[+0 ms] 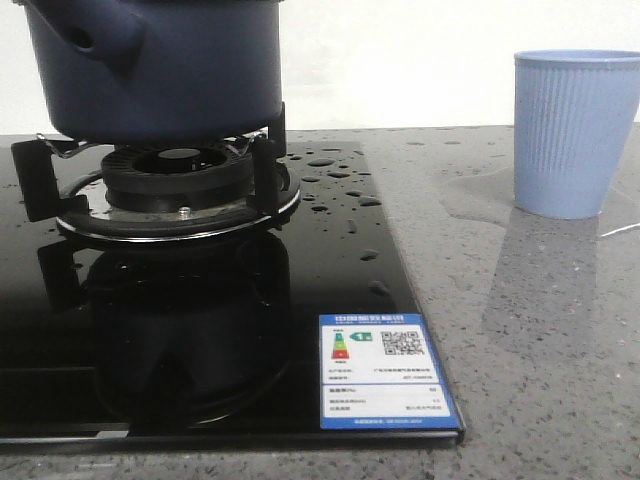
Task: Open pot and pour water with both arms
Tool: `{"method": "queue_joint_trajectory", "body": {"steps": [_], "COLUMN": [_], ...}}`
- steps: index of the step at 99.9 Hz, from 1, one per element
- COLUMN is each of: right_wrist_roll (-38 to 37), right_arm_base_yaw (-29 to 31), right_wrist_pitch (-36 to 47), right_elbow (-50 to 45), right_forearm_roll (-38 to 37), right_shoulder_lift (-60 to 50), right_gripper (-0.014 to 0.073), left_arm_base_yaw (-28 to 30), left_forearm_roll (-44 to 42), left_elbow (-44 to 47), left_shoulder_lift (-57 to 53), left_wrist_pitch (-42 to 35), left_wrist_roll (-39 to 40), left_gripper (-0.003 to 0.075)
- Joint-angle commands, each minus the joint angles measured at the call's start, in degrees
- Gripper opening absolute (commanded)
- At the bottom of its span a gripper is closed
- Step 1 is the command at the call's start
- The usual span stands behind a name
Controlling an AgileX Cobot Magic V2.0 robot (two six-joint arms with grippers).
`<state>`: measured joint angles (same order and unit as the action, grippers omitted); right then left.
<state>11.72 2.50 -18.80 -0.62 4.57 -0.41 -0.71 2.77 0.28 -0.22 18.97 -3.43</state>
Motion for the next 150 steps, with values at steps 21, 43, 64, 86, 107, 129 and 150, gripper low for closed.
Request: {"method": "queue_joint_trajectory", "body": {"steps": [21,43,64,86,107,129,150], "right_wrist_roll": [0.59,0.59,-1.13,-1.13,-1.13,-1.26,-1.15], "right_arm_base_yaw": [0.4,0.4,0.4,0.4,0.4,0.4,0.4], "right_wrist_pitch": [1.21,6.4,22.74,25.08,24.93,25.49,15.25], "right_elbow": [-0.64,-0.64,-0.64,-0.64,-0.64,1.48,10.68], "right_forearm_roll": [-4.92,-5.04,13.44,22.38,23.02,23.62,22.7], "right_shoulder_lift": [-1.09,-1.09,-1.09,-1.09,-1.09,-1.09,-0.3], "right_gripper": [-0.007,-0.007,-0.007,-0.007,-0.007,-0.007,-0.007], "left_arm_base_yaw": [-0.12,-0.12,-0.12,-0.12,-0.12,-0.12,-0.12], "left_forearm_roll": [-0.44,-0.85,-0.85,1.75,27.78,49.72,39.31], "left_elbow": [1.49,1.49,1.49,1.49,1.49,-0.08,-8.38], "left_shoulder_lift": [-1.37,-1.37,-1.37,-1.37,-1.37,-1.37,0.48], "left_wrist_pitch": [-2.53,-3.53,-8.9,-16.7,-25.95,-25.03,-14.21], "left_wrist_roll": [0.45,0.45,0.45,0.45,0.45,0.45,0.45], "left_gripper": [-0.002,-0.002,-0.002,-0.002,-0.002,-0.002,-0.002]}}
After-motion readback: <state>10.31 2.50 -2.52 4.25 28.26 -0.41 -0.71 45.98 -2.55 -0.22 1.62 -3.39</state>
